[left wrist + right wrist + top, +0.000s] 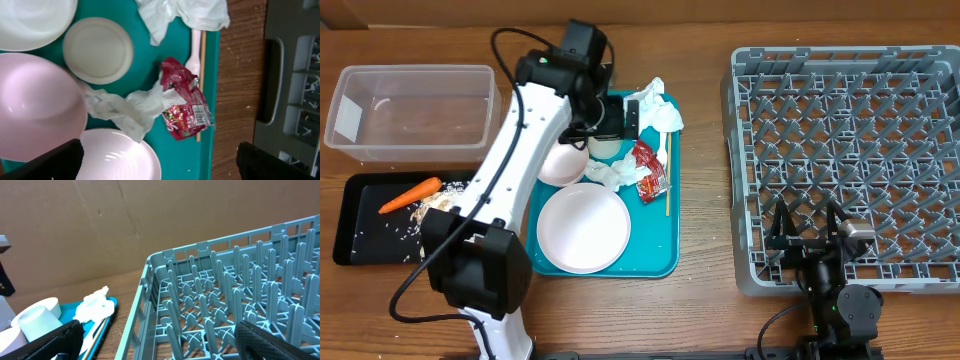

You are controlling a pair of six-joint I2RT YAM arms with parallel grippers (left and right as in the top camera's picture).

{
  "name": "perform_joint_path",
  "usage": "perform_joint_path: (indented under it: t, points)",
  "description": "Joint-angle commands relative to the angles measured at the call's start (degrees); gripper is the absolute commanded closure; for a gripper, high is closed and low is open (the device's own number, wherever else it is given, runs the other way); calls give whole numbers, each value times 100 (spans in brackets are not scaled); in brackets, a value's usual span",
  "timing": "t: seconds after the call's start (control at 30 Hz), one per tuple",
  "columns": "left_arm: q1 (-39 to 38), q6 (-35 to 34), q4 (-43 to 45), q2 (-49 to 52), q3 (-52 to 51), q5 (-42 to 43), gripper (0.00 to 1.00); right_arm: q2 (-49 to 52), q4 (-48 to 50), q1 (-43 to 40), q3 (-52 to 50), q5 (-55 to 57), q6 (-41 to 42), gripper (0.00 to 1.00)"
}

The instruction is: Sort waste into correct bins and load items into the dishwasher rack

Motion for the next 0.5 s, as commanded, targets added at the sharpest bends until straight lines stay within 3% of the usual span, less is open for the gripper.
perform_joint_path:
  t: [0.0, 0.13, 0.23, 0.33, 0.47]
  points:
    - [-420, 0, 107, -17, -26, -319, 0, -46, 37, -11, -59, 55, -42, 0]
    - [-745, -13, 168, -17, -26, -487, 0, -46, 37, -11, -59, 55, -42, 0]
    - [-859, -295, -46, -31, 20, -1139, 0, -46, 37, -11, -59, 55, -42, 0]
    - [-374, -1228, -695, -197, 221, -2146, 0, -46, 37, -11, -59, 55, -42, 0]
    - [662, -1716, -1117, -614, 306, -2282, 0, -46, 37, -11, -59, 55, -42, 0]
